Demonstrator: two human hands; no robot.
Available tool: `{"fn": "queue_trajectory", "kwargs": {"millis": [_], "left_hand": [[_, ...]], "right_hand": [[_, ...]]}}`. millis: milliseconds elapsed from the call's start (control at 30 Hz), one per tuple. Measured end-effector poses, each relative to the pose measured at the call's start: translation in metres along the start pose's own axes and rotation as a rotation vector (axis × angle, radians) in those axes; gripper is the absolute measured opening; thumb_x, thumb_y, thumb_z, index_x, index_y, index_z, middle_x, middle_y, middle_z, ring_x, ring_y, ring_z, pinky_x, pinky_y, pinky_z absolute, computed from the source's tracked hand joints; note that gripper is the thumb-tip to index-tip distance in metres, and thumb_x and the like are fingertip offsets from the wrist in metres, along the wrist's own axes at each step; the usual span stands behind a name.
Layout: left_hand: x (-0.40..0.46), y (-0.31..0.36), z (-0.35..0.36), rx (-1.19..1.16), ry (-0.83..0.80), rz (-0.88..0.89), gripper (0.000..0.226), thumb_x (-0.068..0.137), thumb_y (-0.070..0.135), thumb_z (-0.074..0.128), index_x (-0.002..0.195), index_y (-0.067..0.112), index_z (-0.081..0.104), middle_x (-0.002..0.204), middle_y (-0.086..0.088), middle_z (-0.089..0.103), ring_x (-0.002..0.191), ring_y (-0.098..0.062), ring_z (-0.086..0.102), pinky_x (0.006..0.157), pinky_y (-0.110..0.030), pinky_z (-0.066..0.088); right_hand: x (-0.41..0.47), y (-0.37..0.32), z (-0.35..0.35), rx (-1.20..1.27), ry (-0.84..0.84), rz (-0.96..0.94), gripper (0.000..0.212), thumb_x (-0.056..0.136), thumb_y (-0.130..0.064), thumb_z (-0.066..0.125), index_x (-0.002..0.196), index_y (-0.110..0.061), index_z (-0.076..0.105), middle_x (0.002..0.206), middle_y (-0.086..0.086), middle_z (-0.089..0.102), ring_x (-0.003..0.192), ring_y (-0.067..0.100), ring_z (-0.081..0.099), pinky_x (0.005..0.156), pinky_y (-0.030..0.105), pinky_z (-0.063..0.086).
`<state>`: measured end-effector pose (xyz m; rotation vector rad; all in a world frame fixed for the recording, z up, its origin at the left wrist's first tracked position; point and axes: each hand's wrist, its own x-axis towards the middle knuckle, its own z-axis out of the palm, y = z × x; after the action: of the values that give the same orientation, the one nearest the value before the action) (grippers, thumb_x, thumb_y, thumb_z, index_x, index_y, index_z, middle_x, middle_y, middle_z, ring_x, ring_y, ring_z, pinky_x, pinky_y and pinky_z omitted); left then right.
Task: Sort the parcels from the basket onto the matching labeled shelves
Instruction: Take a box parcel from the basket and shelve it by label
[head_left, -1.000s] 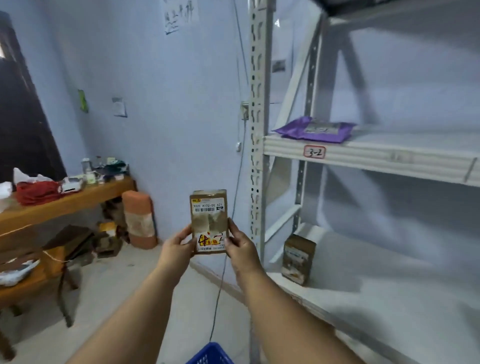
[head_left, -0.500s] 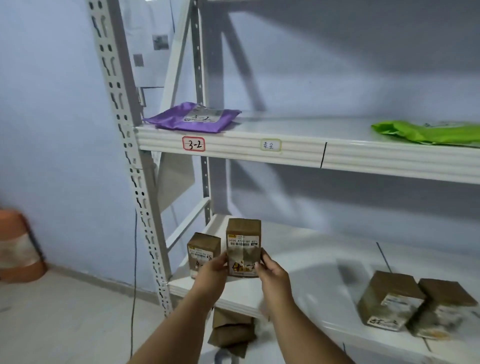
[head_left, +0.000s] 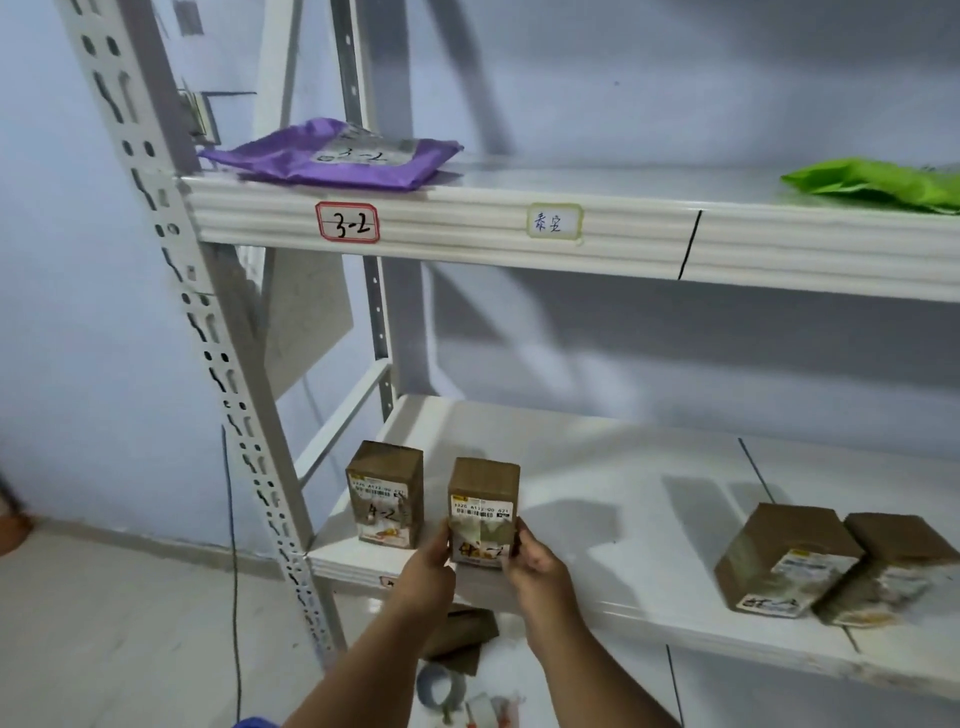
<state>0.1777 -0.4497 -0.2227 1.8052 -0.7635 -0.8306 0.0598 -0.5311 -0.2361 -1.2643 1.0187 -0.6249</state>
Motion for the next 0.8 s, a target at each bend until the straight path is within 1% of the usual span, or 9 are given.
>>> {"fn": "queue_trajectory", "kwargs": {"millis": [67,200,267,333,400,467,567,667,800], "left_hand": [[-0.002,-0.002,0.000,-0.016,-0.017,-0.013,0.080,0.078,-0.019,0.033,0.136,0.035,0.043,0.125,0.007,0.055,0.125,-0.015,0.050,0.095,-0.024,0.040],[-0.015,0.002,-0.008,-0.108,-0.022,-0.071,0.067,0.090,-0.015,0.036,0.149,0.017,0.031,0.138,-0.001,0.048,0.118,-0.010,0.044,0.078,-0.009,0.040],[-0.021,-0.007,-0.020,-0.137,-0.021,-0.079,0.059,0.094,-0.006,0.042,0.148,0.015,0.034,0.144,-0.001,0.044,0.129,-0.017,0.043,0.098,-0.020,0.041],[-0.033,-0.015,-0.040,-0.152,-0.007,-0.124,0.051,0.096,0.005,0.049,0.145,0.013,0.039,0.147,-0.005,0.044,0.136,-0.023,0.040,0.114,-0.036,0.031],[-0.053,-0.026,-0.069,-0.174,0.018,-0.138,0.042,0.097,0.013,0.052,0.138,0.015,0.049,0.141,-0.005,0.051,0.131,-0.021,0.045,0.112,-0.038,0.033],[-0.076,-0.039,-0.106,-0.192,0.074,-0.148,0.035,0.097,0.015,0.051,0.132,0.018,0.057,0.131,-0.003,0.058,0.121,-0.019,0.052,0.100,-0.032,0.041],[-0.104,-0.069,-0.164,-0.221,0.241,-0.198,0.032,0.098,0.018,0.050,0.129,0.018,0.059,0.130,-0.002,0.059,0.114,-0.015,0.054,0.089,-0.025,0.043],[-0.141,-0.104,-0.218,-0.248,0.481,-0.267,0.031,0.098,0.012,0.050,0.127,0.014,0.062,0.130,-0.006,0.060,0.115,-0.015,0.052,0.094,-0.024,0.037],[-0.204,-0.163,-0.274,-0.278,0.793,-0.426,0.031,0.098,0.014,0.047,0.122,0.017,0.065,0.131,-0.005,0.060,0.121,-0.021,0.052,0.099,-0.029,0.038]], "right_hand": [[-0.002,-0.001,0.003,-0.019,0.005,0.011,0.051,0.091,0.006,0.055,0.131,-0.025,0.059,0.108,-0.016,0.071,0.102,0.004,0.065,0.085,0.021,0.050],[-0.023,-0.013,0.006,-0.055,0.064,0.024,0.050,0.092,-0.002,0.059,0.138,-0.022,0.051,0.119,-0.013,0.060,0.105,0.013,0.056,0.091,0.032,0.045],[-0.038,-0.013,0.007,-0.126,0.108,0.032,0.038,0.093,-0.011,0.060,0.125,-0.030,0.057,0.129,-0.005,0.059,0.108,0.019,0.055,0.092,0.033,0.045],[-0.053,-0.009,0.008,-0.259,0.197,0.036,0.030,0.094,-0.028,0.058,0.124,-0.025,0.063,0.132,0.003,0.061,0.117,0.024,0.056,0.098,0.034,0.044],[-0.070,-0.005,0.015,-0.445,0.308,0.038,0.041,0.095,-0.046,0.050,0.117,-0.018,0.070,0.125,0.005,0.066,0.115,0.025,0.058,0.099,0.034,0.045],[-0.086,-0.004,0.038,-0.575,0.311,-0.003,0.045,0.097,-0.049,0.044,0.106,-0.016,0.074,0.116,0.006,0.070,0.108,0.026,0.062,0.091,0.031,0.047],[-0.102,0.001,0.089,-0.667,0.177,-0.066,0.037,0.097,-0.040,0.047,0.090,-0.014,0.072,0.101,0.007,0.071,0.094,0.026,0.063,0.078,0.029,0.048],[-0.113,0.018,0.150,-0.720,-0.037,-0.085,0.042,0.094,-0.038,0.049,0.064,-0.013,0.063,0.069,0.004,0.064,0.072,0.022,0.060,0.067,0.030,0.051],[-0.130,0.050,0.235,-0.763,-0.390,-0.100,0.039,0.096,-0.033,0.053,0.065,-0.013,0.061,0.062,0.001,0.060,0.060,0.016,0.055,0.059,0.030,0.048]]}}
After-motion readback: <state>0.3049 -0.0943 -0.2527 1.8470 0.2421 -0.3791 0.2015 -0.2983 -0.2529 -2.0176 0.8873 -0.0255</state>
